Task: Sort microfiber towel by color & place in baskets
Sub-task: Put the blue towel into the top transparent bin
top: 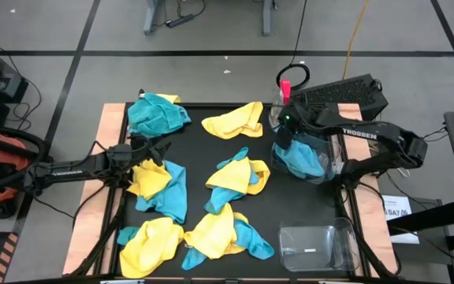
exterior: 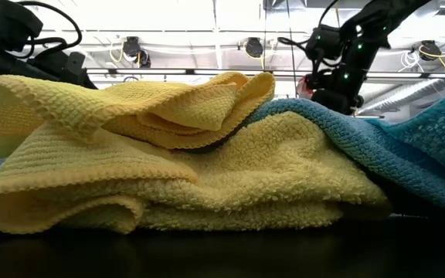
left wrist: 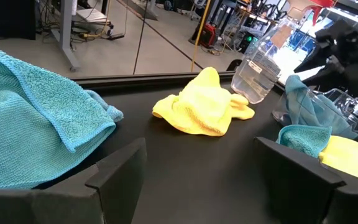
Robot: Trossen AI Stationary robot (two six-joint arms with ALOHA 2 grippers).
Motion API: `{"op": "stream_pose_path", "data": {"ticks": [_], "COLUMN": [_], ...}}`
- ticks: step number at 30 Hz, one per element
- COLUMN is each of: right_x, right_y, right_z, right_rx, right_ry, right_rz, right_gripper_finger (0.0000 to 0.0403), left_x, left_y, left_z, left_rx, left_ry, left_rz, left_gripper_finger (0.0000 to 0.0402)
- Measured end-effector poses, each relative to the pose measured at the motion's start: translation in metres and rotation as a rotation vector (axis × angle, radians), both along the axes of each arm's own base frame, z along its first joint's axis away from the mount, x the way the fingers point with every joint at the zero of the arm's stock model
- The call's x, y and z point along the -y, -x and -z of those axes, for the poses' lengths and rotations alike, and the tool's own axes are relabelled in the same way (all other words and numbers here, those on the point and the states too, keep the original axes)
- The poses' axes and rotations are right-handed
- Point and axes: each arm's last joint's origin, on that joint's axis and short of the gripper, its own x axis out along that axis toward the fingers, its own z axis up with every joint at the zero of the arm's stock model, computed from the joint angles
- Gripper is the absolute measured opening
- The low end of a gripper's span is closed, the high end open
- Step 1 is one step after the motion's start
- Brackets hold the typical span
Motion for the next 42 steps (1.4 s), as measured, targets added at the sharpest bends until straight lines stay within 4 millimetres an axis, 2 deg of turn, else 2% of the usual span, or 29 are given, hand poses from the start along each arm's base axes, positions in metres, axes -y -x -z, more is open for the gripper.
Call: {"op": "stream_pose_path", "data": {"ticks": [4, 10, 12, 26, 32, 42], "right_x": [0.004, 0.004, 0.003, -0.016, -0.019, -0.015], "right_y": [0.000, -0.001, 0.000, 0.027, 0.031, 0.026], "right_z": [0.002, 0.002, 0.001, -0.031, -0.030, -0.026], "right_rx": [0.015, 0.013, 0.010, 0.070, 0.017, -0.007], "right_ry": [-0.025, -0.035, -0.032, 0.007, 0.002, 0.017], "right_rz": [-0.023, -0.058, -0.064, -0.077, -0.120, -0.155], "right_gripper_finger": [0.0168, 0.0036, 0.0012, 0.0004, 0.0004, 0.0004], "left_x": [0.000, 0.000, 0.000, 0.000, 0.000, 0.000], "left_y": [0.000, 0.000, 0.000, 0.000, 0.000, 0.000], "left_z": [0.000, 0.000, 0.000, 0.000, 0.000, 0.000], "left_rx": [0.000, 0.000, 0.000, 0.000, 0.000, 0.000], "left_ry": [0.000, 0.000, 0.000, 0.000, 0.000, 0.000], "left_rz": [0.000, -0.001, 0.000, -0.001, 0.000, 0.000], "left_gripper_finger": [0.0299, 0.0299, 0.0299, 0.0299, 0.0299, 0.0299]}}
